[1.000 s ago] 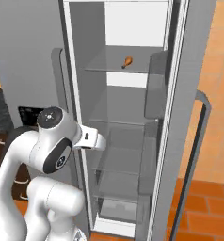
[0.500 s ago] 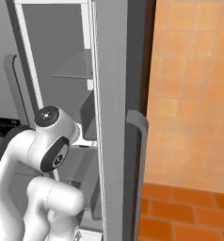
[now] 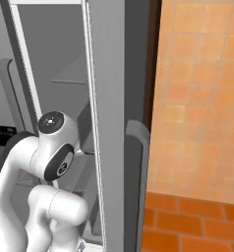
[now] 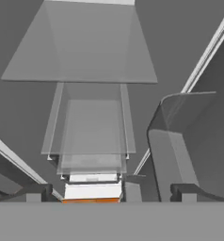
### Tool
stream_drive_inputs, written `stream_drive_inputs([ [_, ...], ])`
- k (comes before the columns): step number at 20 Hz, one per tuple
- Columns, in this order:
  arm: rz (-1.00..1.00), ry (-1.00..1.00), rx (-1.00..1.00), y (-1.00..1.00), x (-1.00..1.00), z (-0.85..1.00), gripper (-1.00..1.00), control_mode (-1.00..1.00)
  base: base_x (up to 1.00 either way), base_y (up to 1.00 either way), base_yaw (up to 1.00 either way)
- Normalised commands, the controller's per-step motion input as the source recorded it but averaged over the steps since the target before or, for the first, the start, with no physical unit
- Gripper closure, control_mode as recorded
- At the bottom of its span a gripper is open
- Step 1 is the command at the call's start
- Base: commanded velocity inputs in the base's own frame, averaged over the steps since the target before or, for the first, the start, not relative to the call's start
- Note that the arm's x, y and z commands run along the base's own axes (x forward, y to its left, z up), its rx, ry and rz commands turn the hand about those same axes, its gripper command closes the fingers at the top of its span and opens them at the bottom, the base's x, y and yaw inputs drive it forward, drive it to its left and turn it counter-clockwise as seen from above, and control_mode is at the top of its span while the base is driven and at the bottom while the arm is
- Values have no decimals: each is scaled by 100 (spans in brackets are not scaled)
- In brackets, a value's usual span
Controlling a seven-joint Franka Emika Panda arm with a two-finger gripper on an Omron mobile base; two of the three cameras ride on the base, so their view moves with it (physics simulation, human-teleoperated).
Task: Place one lemon and one chicken drumstick in each tupperware on the nearby counter, to pack two identical lunches.
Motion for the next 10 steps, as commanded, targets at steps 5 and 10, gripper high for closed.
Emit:
stream_drive_inputs([
  [5,0,0,0,0,0,0,-100,100,28,34,3],
  [10,0,0,0,0,0,0,-100,100,35,10,3],
])
